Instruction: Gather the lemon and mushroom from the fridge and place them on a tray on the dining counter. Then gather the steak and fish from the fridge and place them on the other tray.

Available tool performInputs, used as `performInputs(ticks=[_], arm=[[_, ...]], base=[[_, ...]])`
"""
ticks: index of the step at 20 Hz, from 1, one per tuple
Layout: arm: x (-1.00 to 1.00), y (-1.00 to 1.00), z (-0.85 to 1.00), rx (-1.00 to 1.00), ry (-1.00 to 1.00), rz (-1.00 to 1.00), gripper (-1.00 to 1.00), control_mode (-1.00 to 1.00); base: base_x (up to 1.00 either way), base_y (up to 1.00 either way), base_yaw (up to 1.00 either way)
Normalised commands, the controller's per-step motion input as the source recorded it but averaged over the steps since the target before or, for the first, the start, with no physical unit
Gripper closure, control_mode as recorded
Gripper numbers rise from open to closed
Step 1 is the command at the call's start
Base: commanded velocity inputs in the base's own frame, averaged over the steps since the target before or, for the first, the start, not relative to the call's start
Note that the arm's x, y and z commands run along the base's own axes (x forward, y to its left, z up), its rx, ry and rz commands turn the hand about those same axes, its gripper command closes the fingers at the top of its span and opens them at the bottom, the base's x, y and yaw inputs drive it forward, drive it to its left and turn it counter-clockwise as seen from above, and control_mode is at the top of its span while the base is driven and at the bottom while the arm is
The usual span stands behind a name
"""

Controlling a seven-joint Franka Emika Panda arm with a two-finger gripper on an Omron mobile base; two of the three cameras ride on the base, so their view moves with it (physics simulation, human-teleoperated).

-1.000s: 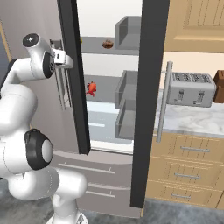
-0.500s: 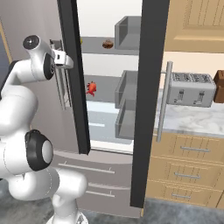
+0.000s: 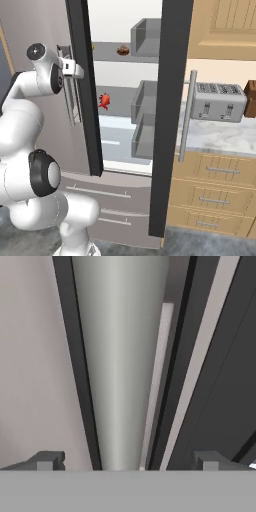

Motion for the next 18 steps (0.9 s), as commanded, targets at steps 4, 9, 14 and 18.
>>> performInputs(ticks=[4, 9, 14, 18], arm=[[0.55, 0.23, -0.24, 0.0, 0.0, 0.0, 1.0, -1.0], [0.51, 0.19, -0.21, 0.0, 0.0, 0.01, 1.0, -1.0], [0.19, 0.46, -0.11, 0.0, 0.0, 0.1, 1.0, -1.0], [-0.37, 0.72, 0.0, 0.0, 0.0, 0.15, 1.0, -1.0]], base=[[0.0, 0.0, 0.0], [0.0, 0.0, 0.0], [0.0, 0.0, 0.0], [0.0, 0.0, 0.0]])
